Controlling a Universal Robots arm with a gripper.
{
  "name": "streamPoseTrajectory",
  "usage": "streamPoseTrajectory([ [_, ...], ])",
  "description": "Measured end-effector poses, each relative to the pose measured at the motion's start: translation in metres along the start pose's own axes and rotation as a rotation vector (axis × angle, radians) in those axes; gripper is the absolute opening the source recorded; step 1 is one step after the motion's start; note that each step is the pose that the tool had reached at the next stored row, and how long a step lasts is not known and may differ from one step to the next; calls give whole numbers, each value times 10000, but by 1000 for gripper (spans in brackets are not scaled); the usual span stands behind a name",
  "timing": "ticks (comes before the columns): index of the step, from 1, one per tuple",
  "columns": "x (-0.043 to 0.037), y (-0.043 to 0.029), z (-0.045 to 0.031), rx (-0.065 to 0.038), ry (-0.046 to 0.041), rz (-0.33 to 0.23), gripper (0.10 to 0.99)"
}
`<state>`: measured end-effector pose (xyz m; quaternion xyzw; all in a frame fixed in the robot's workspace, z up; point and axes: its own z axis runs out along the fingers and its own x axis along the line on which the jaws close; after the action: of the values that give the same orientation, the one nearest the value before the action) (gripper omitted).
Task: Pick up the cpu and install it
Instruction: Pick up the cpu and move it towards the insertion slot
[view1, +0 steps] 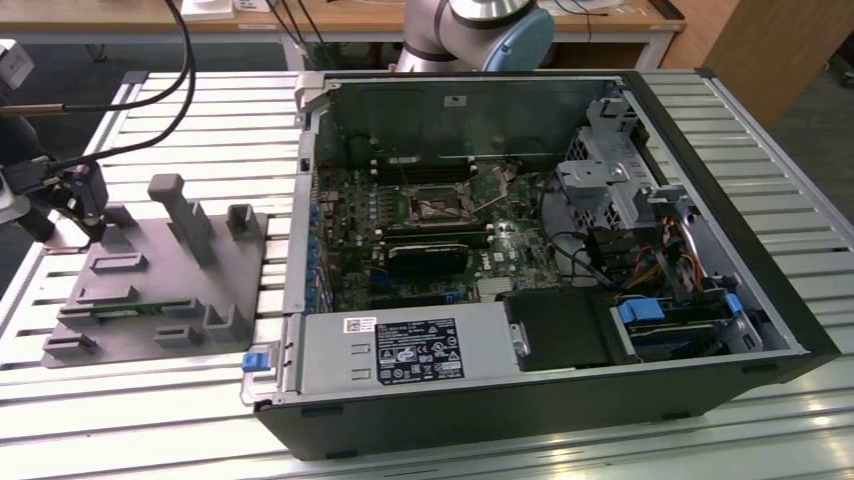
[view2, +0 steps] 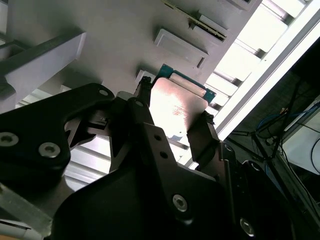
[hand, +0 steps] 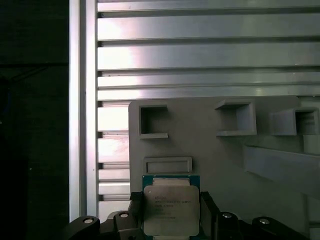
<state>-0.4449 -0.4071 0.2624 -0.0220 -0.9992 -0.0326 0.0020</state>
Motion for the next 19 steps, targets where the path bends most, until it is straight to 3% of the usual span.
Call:
streamPoseTrajectory([
  [19,0,4,-59,-29,1,0,541],
])
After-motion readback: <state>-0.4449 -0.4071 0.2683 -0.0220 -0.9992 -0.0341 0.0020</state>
